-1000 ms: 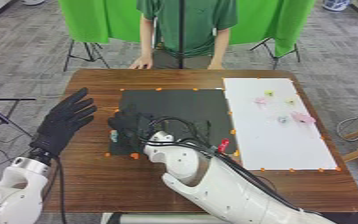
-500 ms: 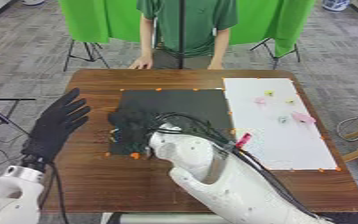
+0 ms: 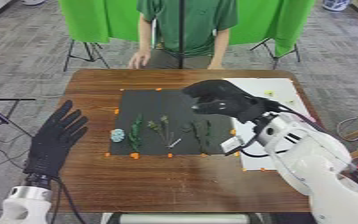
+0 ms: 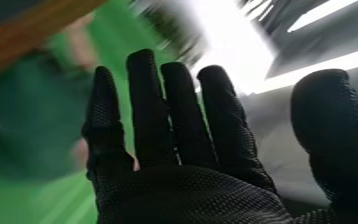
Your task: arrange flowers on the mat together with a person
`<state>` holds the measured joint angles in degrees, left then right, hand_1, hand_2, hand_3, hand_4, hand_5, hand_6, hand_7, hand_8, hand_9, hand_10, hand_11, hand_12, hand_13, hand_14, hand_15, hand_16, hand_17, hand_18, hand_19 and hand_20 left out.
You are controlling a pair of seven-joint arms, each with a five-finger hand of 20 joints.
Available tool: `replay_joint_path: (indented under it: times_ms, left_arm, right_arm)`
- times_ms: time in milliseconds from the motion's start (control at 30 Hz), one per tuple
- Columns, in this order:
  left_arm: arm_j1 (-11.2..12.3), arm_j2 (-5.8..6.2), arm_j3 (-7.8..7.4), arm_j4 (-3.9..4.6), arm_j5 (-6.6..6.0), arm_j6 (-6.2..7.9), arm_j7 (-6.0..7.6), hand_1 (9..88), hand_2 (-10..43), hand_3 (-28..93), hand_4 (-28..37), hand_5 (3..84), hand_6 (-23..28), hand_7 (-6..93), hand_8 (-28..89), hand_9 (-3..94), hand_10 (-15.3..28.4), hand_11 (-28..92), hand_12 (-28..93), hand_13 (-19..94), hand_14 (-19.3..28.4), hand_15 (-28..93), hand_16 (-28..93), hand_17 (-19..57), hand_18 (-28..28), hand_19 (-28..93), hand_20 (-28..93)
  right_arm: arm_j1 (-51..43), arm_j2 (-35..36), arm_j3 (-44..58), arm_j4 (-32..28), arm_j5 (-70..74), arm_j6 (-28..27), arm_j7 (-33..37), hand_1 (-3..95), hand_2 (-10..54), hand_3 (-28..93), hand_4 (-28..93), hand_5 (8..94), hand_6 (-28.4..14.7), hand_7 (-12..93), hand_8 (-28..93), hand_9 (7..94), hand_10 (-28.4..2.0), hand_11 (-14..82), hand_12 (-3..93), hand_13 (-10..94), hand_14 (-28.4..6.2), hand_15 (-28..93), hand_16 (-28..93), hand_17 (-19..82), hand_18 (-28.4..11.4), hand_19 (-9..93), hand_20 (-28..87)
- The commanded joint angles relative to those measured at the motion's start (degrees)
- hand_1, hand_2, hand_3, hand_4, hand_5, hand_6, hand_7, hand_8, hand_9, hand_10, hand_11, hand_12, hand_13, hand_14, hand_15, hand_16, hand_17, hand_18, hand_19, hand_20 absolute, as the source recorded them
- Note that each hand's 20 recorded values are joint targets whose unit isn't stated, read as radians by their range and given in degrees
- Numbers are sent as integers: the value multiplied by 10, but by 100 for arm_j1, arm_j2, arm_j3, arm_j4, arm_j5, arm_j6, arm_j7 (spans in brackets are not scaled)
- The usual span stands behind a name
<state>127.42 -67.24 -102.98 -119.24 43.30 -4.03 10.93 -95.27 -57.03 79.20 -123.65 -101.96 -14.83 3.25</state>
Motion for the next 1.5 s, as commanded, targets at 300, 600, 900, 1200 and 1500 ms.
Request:
replay_joint_path:
  times_ms: [300, 600, 900, 1200, 1500]
  left_arm:
    - [73, -496, 215, -24, 137, 17, 156, 265, 9, 714, -252, 287, 15, 143, -88, 255, 110, 131, 146, 202, 139, 177, 36, -121, 217, 427, 88]
    - [45, -490, 296, 8, 126, 14, 79, 264, 10, 715, -253, 288, 16, 143, -87, 254, 110, 129, 145, 203, 140, 179, 36, -121, 218, 428, 88]
    - [-55, -339, 248, 46, 221, 38, 38, 264, 12, 714, -254, 288, 16, 143, -87, 254, 110, 129, 145, 203, 139, 181, 35, -121, 218, 428, 88]
    - [-131, -251, 287, 146, 237, -47, -41, 264, 13, 715, -255, 289, 16, 142, -87, 254, 110, 130, 145, 203, 140, 182, 35, -121, 217, 428, 88]
    - [-58, -351, 295, 139, 205, -85, -89, 263, 13, 715, -254, 292, 18, 140, -87, 255, 110, 131, 146, 203, 140, 183, 33, -121, 217, 429, 88]
  right_arm:
    - [-2947, -419, 2357, -463, 3245, 2096, -209, 175, -2, 828, -236, 416, -78, 125, -92, 423, -152, 127, 203, 349, -129, 352, 203, 107, -219, 529, 312]
    - [-2874, -582, 2332, -413, 3216, 2039, -195, 181, -4, 828, -236, 425, -85, 122, -99, 431, -151, 135, 202, 356, -129, 358, 208, 109, -218, 531, 312]
    - [-2912, -605, 2424, -397, 3227, 1977, -199, 181, -5, 827, -241, 424, -83, 126, -98, 430, -151, 137, 201, 359, -128, 366, 207, 111, -218, 534, 311]
    - [-2864, -661, 2308, -349, 3236, 2128, -209, 182, -2, 826, -241, 426, -83, 130, -100, 430, -153, 140, 200, 361, -129, 371, 202, 115, -216, 539, 309]
    - [-3060, -834, 2521, -399, 3225, 1841, -226, 184, 1, 826, -241, 429, -83, 133, -101, 433, -153, 145, 199, 363, -129, 375, 199, 115, -216, 542, 309]
